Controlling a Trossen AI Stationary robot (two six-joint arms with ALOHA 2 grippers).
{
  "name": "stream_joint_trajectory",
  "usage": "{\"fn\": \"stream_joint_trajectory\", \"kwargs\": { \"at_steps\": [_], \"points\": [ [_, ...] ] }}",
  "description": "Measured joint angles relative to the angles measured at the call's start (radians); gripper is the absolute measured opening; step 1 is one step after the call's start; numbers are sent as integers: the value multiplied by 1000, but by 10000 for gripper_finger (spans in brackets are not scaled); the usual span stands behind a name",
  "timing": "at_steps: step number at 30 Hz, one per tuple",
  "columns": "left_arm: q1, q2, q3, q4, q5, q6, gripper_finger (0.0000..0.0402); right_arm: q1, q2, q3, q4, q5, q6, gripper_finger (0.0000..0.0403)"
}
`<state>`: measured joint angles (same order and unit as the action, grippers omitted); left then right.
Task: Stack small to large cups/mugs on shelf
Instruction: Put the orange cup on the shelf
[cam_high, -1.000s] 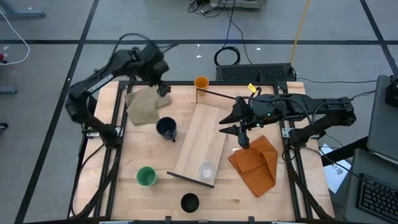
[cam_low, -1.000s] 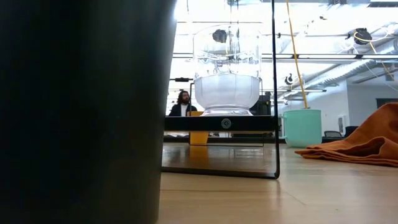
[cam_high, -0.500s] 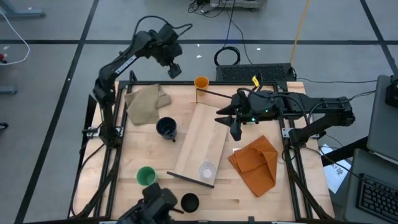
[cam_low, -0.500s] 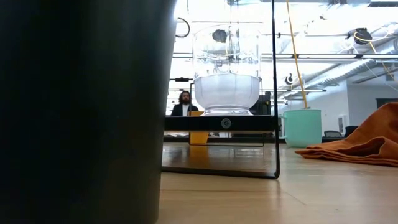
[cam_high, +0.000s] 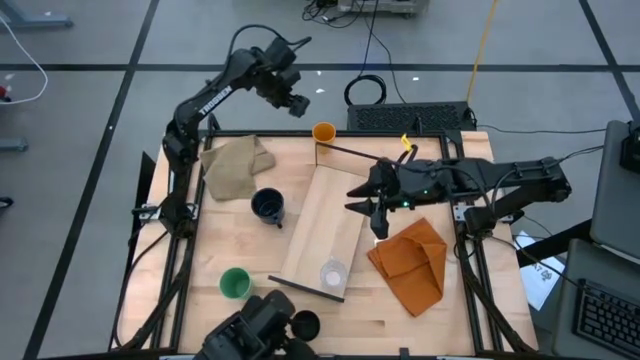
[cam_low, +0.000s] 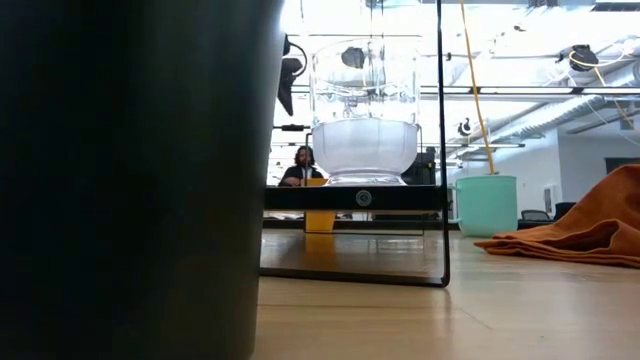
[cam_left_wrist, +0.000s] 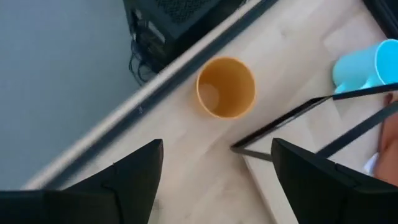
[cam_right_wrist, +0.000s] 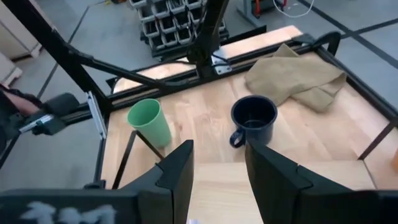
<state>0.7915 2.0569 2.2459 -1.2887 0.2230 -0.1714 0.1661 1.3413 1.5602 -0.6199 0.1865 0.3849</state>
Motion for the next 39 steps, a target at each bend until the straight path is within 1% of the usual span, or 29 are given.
{"fn": "stream_joint_trajectory", "kwargs": {
  "at_steps": [2, 5, 7, 9, 13, 19, 25, 28, 33, 39],
  "points": [
    [-13, 10, -7, 14, -29, -71, 298, 0, -8, -25, 37, -3, 1, 137],
    [-22, 27, -28, 12, -21, -155, 298, -3, -26, -42, 82, -3, 0, 137],
    [-33, 45, -29, 15, -29, -266, 298, -20, -37, -43, 119, -2, -8, 137],
    [-35, 65, -30, 12, -18, -337, 298, -37, -47, -43, 178, 1, -12, 137],
    [-52, 102, -31, 48, -15, -384, 298, -55, -74, -43, 283, 4, -57, 137],
    [-52, 149, -31, 72, -29, -488, 298, -32, -83, -43, 276, 1, -65, 137],
    [-49, 182, -31, 68, -29, -523, 298, 18, -85, -49, 272, 1, -66, 137],
    [-54, 183, -31, 75, -45, -523, 298, 27, -89, -65, 270, 21, -57, 137],
    [-55, 183, -31, 114, -43, -527, 298, 25, -115, -91, 319, 23, -59, 137],
    [-57, 193, -31, 120, -34, -563, 298, 4, -134, -94, 396, 23, -59, 137]
  ]
}}
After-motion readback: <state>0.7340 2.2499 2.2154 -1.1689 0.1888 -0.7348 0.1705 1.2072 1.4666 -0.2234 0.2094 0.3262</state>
